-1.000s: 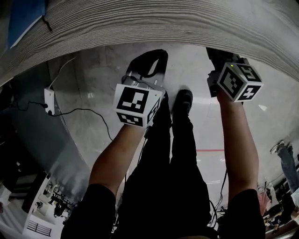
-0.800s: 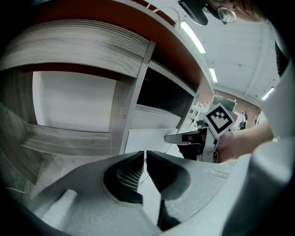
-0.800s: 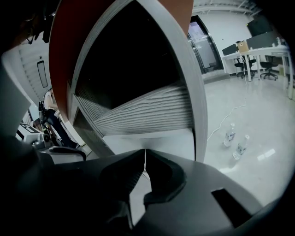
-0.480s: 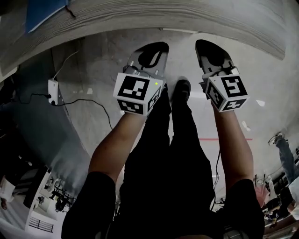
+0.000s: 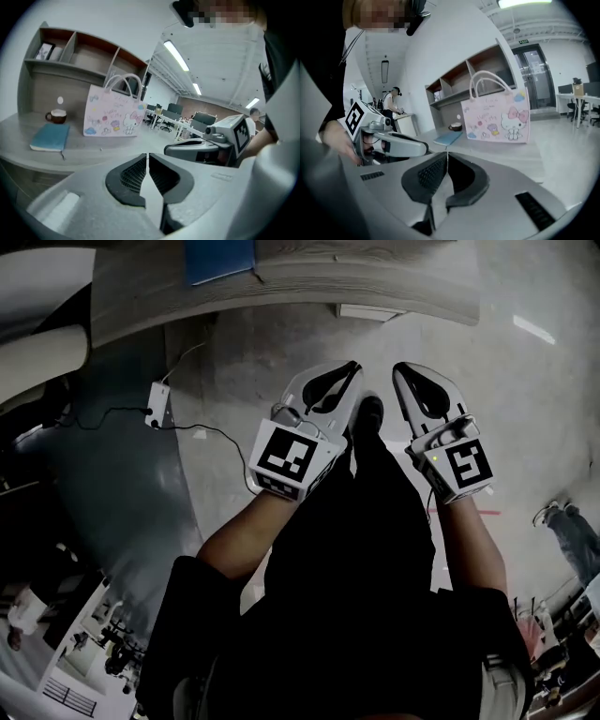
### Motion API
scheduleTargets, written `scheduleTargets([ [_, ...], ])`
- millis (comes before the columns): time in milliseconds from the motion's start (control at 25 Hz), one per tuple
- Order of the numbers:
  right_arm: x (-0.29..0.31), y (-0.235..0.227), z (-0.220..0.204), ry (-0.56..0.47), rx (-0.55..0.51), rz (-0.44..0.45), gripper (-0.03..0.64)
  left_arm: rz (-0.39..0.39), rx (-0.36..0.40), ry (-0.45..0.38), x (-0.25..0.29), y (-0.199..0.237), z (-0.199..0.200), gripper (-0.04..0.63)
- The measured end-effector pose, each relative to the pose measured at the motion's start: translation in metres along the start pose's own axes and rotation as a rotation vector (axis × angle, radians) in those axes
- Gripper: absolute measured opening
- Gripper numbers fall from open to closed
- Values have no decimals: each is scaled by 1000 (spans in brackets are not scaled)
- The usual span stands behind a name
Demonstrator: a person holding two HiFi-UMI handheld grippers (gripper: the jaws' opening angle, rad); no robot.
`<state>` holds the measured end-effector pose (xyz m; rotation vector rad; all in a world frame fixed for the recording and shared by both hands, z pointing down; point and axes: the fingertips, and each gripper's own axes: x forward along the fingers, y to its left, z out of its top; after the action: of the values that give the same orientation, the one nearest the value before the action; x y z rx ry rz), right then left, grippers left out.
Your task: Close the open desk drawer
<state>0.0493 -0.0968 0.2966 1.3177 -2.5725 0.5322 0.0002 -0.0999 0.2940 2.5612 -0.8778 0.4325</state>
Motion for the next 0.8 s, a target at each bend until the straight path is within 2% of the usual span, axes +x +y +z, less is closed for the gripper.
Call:
scheduleTargets([
  [80, -18, 15, 35, -52, -22, 8, 15, 3, 59, -54, -21, -17, 37, 25],
  [200, -52, 37, 72, -100, -44, -2, 15, 24, 205, -102, -53, -46, 81, 25],
  [360, -79, 66, 110, -122, -34, 16, 15, 23, 318, -165, -93, -73, 127, 25],
  [480, -92, 86, 137, -141, -48, 33, 15, 32, 429, -199, -115, -87, 153, 25],
  [560, -102, 100, 150, -159, -46, 36, 15, 31, 442, -213, -128, -95, 161, 25],
  [720, -118, 117, 173, -204, -51, 15, 14, 21, 354, -246, -146, -102, 172, 25],
  [800, -123, 126, 184, -232, -65, 17, 14, 25, 343, -263, -156, -104, 177, 25],
])
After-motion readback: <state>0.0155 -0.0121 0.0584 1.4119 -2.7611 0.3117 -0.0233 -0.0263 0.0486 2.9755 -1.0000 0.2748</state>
